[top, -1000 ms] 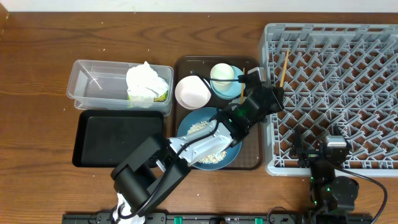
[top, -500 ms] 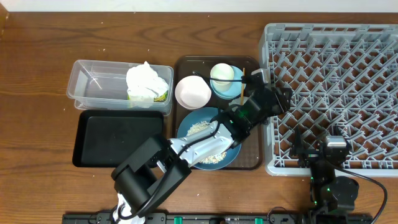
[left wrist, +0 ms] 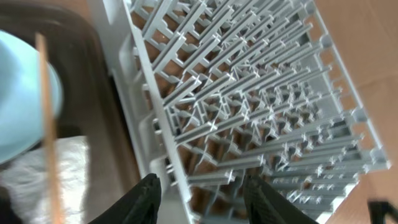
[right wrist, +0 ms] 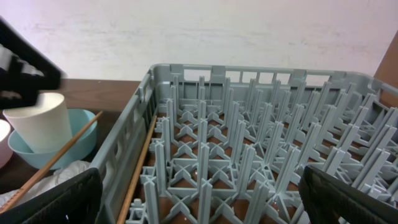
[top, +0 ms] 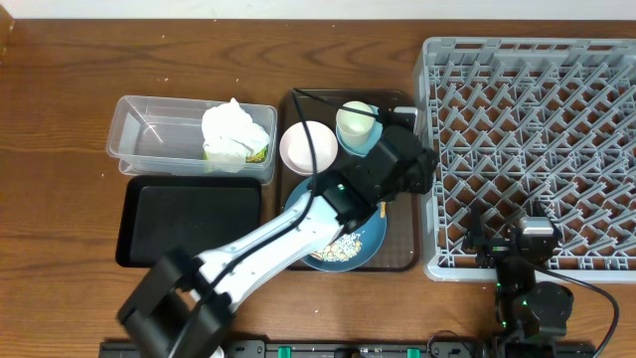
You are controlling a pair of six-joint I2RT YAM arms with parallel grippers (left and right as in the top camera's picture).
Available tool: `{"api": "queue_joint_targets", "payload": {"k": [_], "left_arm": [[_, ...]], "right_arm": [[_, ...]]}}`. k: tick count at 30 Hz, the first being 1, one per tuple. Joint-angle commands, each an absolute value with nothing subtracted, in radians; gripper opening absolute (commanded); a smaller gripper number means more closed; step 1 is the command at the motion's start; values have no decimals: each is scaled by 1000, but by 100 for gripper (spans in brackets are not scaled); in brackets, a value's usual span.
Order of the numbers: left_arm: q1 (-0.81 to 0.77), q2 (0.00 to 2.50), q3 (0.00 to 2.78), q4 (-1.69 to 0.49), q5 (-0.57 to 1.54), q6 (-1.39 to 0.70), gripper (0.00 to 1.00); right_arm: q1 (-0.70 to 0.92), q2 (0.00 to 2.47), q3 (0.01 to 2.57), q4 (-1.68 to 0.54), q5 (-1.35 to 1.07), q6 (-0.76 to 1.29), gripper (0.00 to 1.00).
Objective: Sort waste into correct bins and load items into the dishwasher rack
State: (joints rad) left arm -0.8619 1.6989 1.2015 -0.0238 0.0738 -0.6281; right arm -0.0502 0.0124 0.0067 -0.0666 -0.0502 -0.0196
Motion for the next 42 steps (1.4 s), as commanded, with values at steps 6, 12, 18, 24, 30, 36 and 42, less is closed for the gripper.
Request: {"api": "queue_joint_targets", "payload": {"k": [6,12,18,24,30,36,42], "left_arm": [[-863,1771,1202,-118,-20,-482,47],[-857,1845,1202,-96,-104,-444,47],[-857,1850,1202,-97,-177,-434,47],[-857,1890,1201,-94,-177,-428,47],[-857,1933,1201,-78,-178,-396,47],[-856,1941,1202,-86,-178,-396,47],[-854,1941,1202,-75,-227,-397,30]], "right_arm": [[-53,9,6,-71,-54,-23,99],[-53,9,6,-71,-54,-23,99],[-53,9,6,-71,-53,-23,99],[-53,9,6,-71,-54,-24,99],[-53,9,6,-71,-54,-23,99],[-53,9,6,-71,-54,-23,99],[-53,9,6,-71,-53,-23,99]]}}
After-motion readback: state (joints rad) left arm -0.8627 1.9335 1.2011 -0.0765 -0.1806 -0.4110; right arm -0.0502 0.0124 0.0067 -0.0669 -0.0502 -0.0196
